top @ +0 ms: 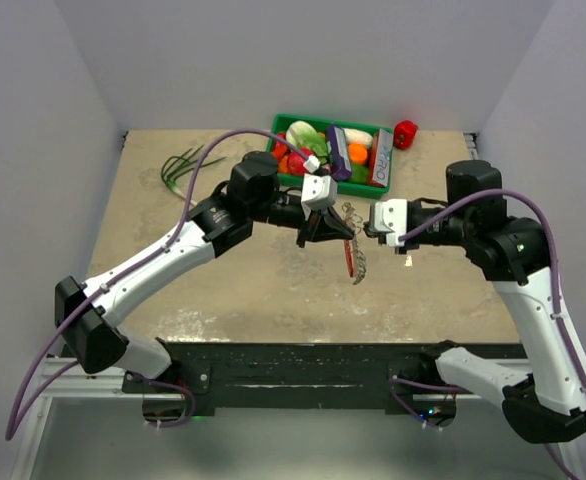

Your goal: Remove the keys from the keyring

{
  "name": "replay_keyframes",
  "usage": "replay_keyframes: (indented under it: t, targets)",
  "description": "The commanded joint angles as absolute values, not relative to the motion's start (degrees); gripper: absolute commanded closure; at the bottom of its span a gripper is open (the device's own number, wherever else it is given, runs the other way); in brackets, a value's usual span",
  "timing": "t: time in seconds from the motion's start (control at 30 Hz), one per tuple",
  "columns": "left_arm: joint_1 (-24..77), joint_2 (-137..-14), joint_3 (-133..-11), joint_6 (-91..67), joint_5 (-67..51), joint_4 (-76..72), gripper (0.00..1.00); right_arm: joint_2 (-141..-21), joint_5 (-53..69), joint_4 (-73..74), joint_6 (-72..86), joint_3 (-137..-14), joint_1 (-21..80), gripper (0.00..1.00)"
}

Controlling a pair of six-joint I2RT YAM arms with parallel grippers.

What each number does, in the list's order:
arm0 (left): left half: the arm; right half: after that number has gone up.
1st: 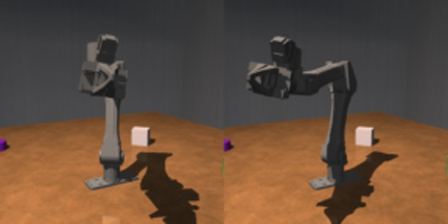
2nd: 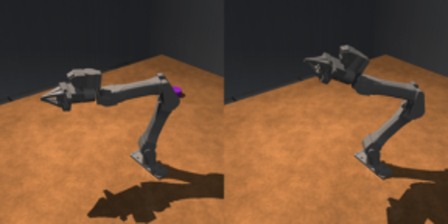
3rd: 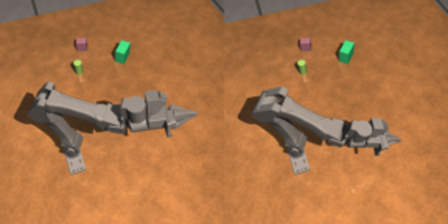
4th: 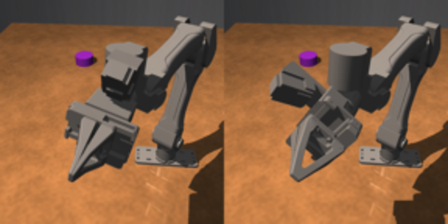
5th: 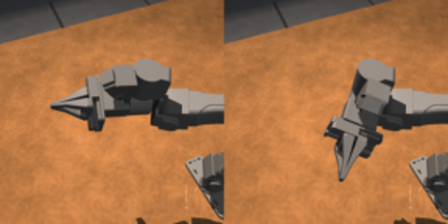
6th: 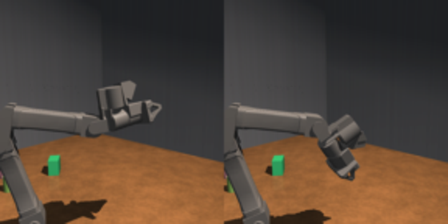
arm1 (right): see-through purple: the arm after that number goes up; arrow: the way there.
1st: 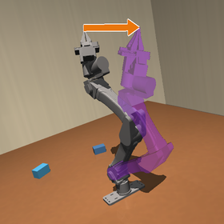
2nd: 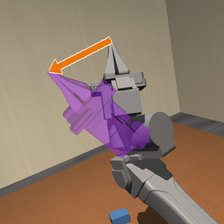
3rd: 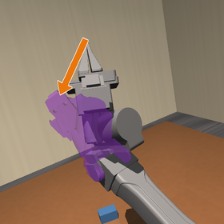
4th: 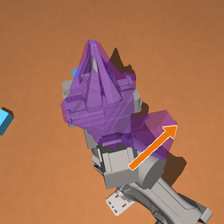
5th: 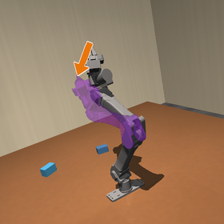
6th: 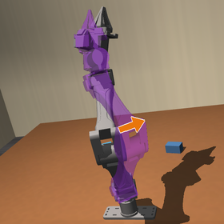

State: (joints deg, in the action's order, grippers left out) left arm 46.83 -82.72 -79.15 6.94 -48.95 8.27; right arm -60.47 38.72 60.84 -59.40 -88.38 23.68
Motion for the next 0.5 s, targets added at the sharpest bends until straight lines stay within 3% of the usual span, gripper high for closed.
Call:
replay_keyframes:
  t: [0.0,0.47]
  targets:
    - [48.34,-81.48,-78.31,8.96,-57.12,12.56,1.0,-59.33,38.66,50.54,-58.28,-87.28,23.12,1.0]
    - [48.51,-78.58,-78.48,18.62,-59.68,19.68,1.0,-63.45,44.9,49.91,-50.45,-90.7,19.78,1.0]
